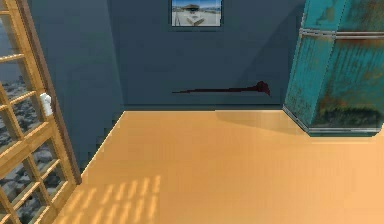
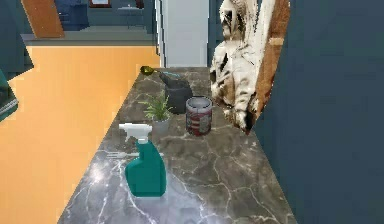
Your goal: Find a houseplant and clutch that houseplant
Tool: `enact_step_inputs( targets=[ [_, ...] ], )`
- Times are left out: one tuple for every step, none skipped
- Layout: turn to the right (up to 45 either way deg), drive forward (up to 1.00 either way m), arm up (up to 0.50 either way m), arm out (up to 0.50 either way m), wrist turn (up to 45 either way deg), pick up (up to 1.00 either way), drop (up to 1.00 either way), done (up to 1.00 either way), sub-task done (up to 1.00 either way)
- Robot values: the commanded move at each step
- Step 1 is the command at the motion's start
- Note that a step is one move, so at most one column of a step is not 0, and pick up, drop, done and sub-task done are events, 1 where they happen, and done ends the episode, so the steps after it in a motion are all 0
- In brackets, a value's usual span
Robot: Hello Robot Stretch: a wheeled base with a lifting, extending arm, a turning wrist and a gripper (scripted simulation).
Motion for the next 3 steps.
enact_step_inputs(
  targets=[
    [0.0,0.00,0.38,0.00,0.0,0.00,0.00,0.00,0.00],
    [0.0,0.00,0.00,0.38,0.0,0.00,0.00,0.00,0.00],
    [0.0,0.00,0.00,0.00,45.0,0.00,0.00,0.00,0.00]
  ],
)
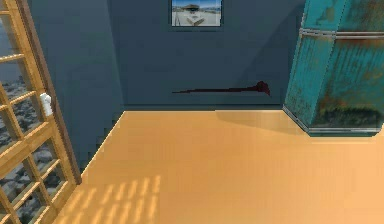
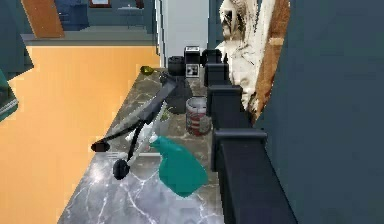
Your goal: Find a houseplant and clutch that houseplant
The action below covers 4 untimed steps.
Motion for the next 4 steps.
enact_step_inputs(
  targets=[
    [0.0,0.00,0.00,0.00,45.0,0.00,0.00,0.00,0.00],
    [0.0,0.00,0.00,0.00,45.0,0.00,0.00,0.00,0.00],
    [0.0,0.00,0.00,0.00,27.0,0.00,0.00,0.00,0.00],
    [0.0,0.00,-0.16,0.00,0.0,0.00,0.00,0.00,0.00]
  ],
)
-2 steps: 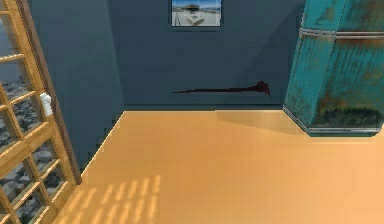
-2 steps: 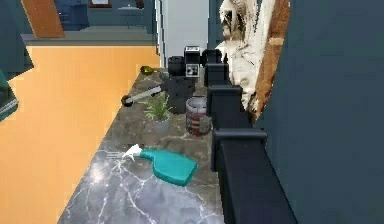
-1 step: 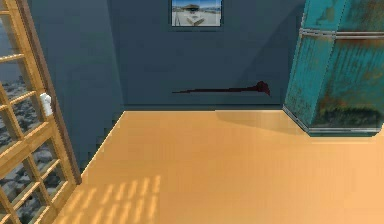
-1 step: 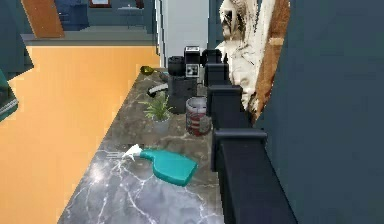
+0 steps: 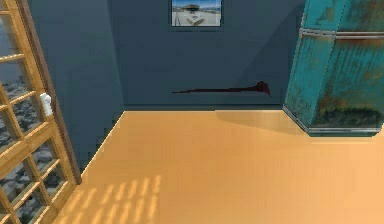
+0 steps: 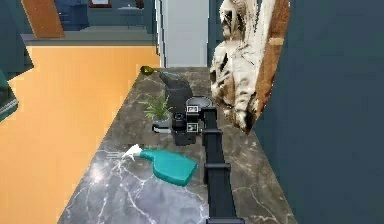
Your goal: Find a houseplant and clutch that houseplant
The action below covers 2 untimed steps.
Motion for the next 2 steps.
enact_step_inputs(
  targets=[
    [0.0,0.00,0.00,0.00,0.0,1.00,0.00,0.00,0.00],
    [0.0,0.00,0.10,0.00,0.0,0.00,0.00,0.00,0.00]
  ],
)
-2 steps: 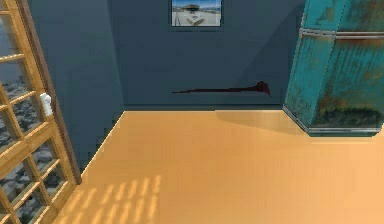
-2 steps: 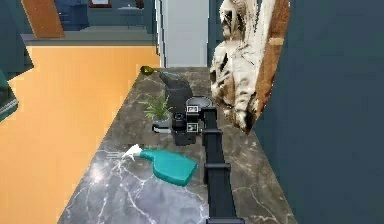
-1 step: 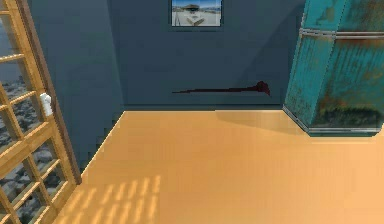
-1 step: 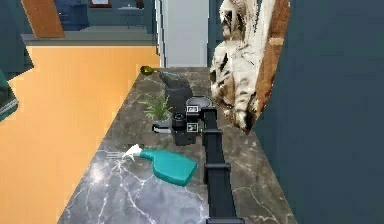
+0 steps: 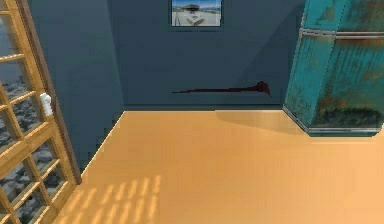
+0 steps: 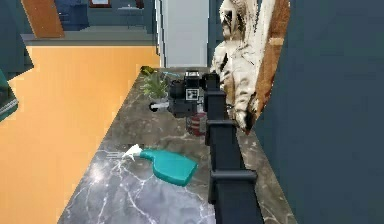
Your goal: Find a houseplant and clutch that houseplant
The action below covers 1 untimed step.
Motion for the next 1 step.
enact_step_inputs(
  targets=[
    [0.0,0.00,0.00,0.00,0.0,0.00,0.00,1.00,0.00]
  ],
)
